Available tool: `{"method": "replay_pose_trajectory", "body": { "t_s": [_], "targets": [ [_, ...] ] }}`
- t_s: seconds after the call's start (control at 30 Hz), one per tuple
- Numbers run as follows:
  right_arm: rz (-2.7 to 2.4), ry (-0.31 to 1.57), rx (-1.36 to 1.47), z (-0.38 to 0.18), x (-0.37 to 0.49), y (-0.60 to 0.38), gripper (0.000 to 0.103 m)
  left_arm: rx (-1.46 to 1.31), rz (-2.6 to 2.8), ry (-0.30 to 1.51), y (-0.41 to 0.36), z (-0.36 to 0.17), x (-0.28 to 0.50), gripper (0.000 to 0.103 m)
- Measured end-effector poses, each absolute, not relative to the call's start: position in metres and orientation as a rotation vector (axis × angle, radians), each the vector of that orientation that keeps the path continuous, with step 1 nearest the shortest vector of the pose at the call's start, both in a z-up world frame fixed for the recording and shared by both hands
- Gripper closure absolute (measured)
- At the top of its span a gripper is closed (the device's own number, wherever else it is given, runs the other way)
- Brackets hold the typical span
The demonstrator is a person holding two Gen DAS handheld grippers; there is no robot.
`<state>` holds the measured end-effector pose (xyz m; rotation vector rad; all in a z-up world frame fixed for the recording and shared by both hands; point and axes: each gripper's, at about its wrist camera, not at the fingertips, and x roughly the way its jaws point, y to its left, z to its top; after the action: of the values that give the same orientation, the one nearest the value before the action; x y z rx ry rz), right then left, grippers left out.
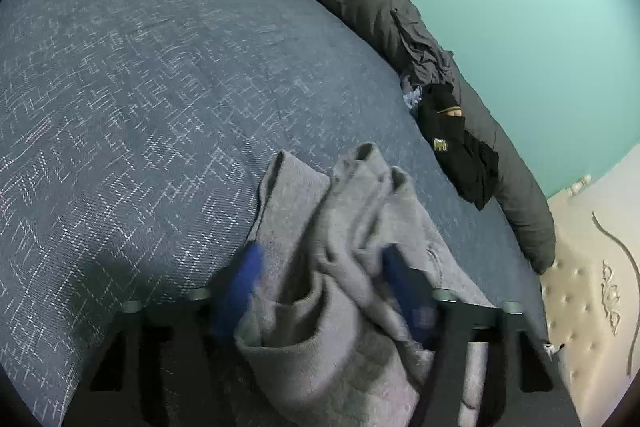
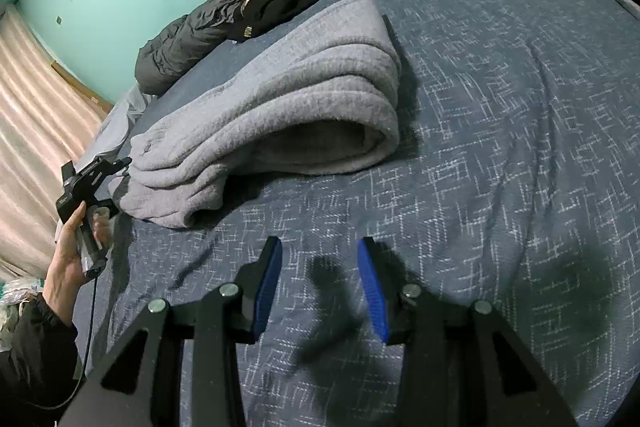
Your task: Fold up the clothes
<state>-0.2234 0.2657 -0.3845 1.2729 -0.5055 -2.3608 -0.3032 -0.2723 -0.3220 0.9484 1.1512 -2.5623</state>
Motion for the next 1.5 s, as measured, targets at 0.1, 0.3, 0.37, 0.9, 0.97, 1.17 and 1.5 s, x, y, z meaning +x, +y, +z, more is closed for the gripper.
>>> {"method": "replay_pose_trajectory", "body": {
  "t_s": [0.1,0.3,0.37,0.9,0.97,1.17,1.5],
  "targets": [
    [-2.368,-0.511,1.276,-0.386,-0.223,0.267,0.063,0.960,-2.604,1.093,-0.264,-0.314,-0.305,0.070],
    [-2.371,-0.538,1.272,-0.387,-0.223,0.271,0.063,0.934,-2.689,1.059,-0.250,-0.290,-0.301,0.089],
    [-2.367,-0.544,1.273,-0.387,-0.223,0.272,0.063,0.923,-2.714,1.050,-0.244,-0.280,-0.299,0.089],
    [-2.342,-0.667,1.256,-0.383,-0.220,0.293,0.061,1.038,-3.001,0.681,-0.077,-0.160,-0.339,0.090],
    [-2.341,-0.687,1.251,-0.382,-0.219,0.298,0.060,1.083,-3.027,0.640,-0.044,-0.156,-0.349,0.090],
    [-2.346,-0.717,1.258,-0.377,-0.220,0.316,0.059,1.249,-3.089,0.471,0.070,-0.175,-0.373,0.090],
    [-2.353,-0.808,1.268,-0.379,-0.220,0.341,0.059,1.624,-3.001,0.241,0.180,-0.274,-0.388,0.082]
  ]
}}
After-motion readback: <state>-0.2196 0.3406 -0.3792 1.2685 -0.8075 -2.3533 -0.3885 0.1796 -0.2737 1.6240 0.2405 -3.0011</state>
